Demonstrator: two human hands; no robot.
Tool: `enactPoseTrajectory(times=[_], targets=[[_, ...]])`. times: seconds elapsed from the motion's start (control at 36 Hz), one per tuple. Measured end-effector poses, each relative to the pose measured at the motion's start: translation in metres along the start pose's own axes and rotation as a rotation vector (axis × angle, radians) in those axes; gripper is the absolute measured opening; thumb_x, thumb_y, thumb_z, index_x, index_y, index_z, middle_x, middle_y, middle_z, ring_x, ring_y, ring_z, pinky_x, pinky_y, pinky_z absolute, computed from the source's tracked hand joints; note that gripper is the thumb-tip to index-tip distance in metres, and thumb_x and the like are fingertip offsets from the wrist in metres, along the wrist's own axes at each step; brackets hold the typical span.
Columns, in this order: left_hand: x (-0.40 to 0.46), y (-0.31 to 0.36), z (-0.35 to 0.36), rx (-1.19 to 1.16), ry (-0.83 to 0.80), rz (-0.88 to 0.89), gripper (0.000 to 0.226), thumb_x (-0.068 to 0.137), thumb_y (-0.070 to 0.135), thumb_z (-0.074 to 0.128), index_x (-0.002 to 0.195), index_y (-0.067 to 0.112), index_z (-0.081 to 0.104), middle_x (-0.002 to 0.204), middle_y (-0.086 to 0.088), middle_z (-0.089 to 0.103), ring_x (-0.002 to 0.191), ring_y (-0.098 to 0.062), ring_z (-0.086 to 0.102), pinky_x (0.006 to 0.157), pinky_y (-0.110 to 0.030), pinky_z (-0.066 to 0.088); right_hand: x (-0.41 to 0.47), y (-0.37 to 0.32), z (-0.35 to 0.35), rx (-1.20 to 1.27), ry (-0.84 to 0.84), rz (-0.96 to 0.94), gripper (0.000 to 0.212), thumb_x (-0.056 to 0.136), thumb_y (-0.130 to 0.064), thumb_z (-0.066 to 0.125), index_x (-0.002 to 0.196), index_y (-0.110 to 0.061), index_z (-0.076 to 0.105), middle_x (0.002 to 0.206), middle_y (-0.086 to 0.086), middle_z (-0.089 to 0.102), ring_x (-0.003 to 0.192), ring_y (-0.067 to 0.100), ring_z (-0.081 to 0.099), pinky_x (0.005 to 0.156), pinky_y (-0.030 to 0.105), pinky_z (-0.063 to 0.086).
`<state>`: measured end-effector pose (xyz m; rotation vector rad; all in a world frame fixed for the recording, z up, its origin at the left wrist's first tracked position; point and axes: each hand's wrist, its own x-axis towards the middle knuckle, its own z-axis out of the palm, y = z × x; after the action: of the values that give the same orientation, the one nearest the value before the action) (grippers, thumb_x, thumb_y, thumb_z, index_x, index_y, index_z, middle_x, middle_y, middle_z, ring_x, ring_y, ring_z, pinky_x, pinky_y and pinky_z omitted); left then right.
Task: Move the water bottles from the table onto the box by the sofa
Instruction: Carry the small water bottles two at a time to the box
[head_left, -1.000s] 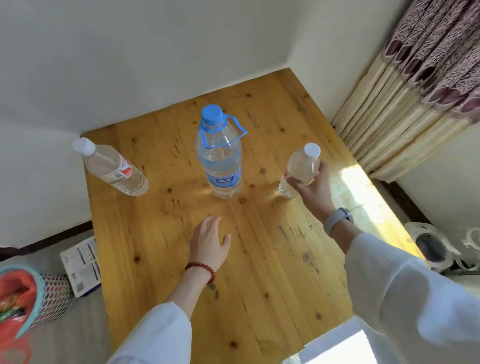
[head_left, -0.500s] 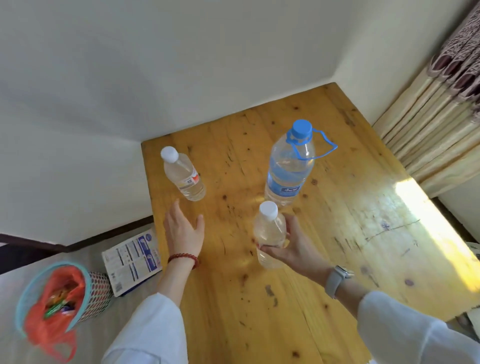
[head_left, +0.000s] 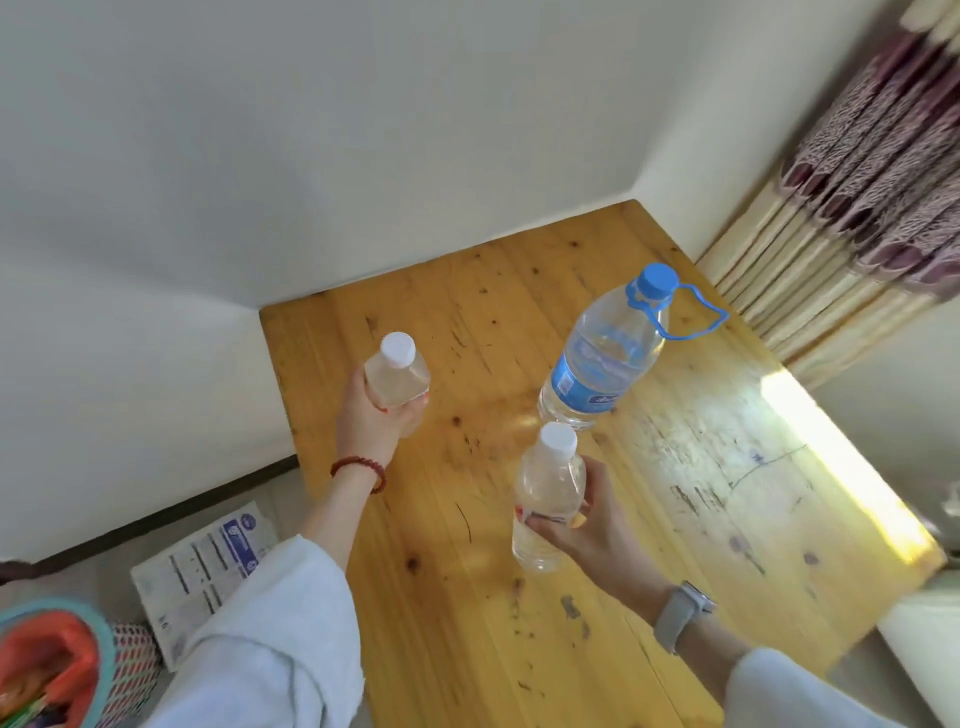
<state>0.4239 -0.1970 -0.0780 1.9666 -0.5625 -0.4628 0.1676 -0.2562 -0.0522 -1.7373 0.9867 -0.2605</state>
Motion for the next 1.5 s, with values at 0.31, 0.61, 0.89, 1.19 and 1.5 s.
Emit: enactPoseTrajectory(times=[0.31,0.61,0.89,1.19,1.5], targets=[[-0.142,0.036,0.046,-0.177,-0.279,0.17,0.063,0.057,0.058,0.066,0.108,0.027,0.049,0.099,0.007,0.059,0.09,-0.001,0.056,0.075,-0.015,0.045,-0.087,0.021,-0.049,0.053,0.302,0.058,0.051,0.082,-0.032,0.064,0.118,-0.033,0.029,0.106,-0.019,0.051,0.096,0.009,0.057,0.084,0.039,0.051],[-0.346,0.117,0.167,-0.148,-0.882,0.246,0.036,0.074,0.017,0.073,0.1,0.023,0.05,0.09,0.013,0.061,0.075,0.013,0.057,0.066,-0.004,0.043,-0.295,0.102,-0.141,0.249,0.641,0.163,0.049,0.083,-0.019,0.065,0.12,-0.031,0.036,0.105,-0.011,0.055,0.089,-0.005,0.06,0.072,0.014,0.049],[-0.625,0.161,0.279,0.054,-1.338,0.529,0.037,0.073,0.031,0.072,0.101,0.019,0.05,0.086,0.013,0.06,0.075,0.003,0.059,0.059,-0.006,0.044,-0.582,0.215,-0.208,0.318,1.158,0.438,0.045,0.079,-0.029,0.069,0.111,-0.035,0.039,0.093,-0.017,0.058,0.079,-0.008,0.057,0.064,0.011,0.042],[-0.92,0.184,0.38,0.118,-1.819,0.859,0.047,0.072,0.038,0.073,0.11,0.022,0.048,0.091,0.021,0.056,0.082,0.005,0.057,0.064,-0.003,0.042,-0.831,0.303,-0.221,0.411,1.73,0.802,0.068,0.057,-0.069,0.054,0.115,-0.037,0.04,0.102,-0.006,0.062,0.094,0.021,0.062,0.086,0.043,0.05],[-1.198,0.193,0.479,0.074,-2.18,0.998,0.075,0.059,0.064,0.055,0.12,0.022,0.041,0.097,0.029,0.051,0.086,-0.002,0.057,0.069,-0.013,0.041,-1.029,0.404,-0.277,0.441,2.01,1.052,0.065,0.063,-0.068,0.048,0.118,-0.038,0.031,0.108,-0.012,0.061,0.099,0.017,0.061,0.087,0.043,0.049]])
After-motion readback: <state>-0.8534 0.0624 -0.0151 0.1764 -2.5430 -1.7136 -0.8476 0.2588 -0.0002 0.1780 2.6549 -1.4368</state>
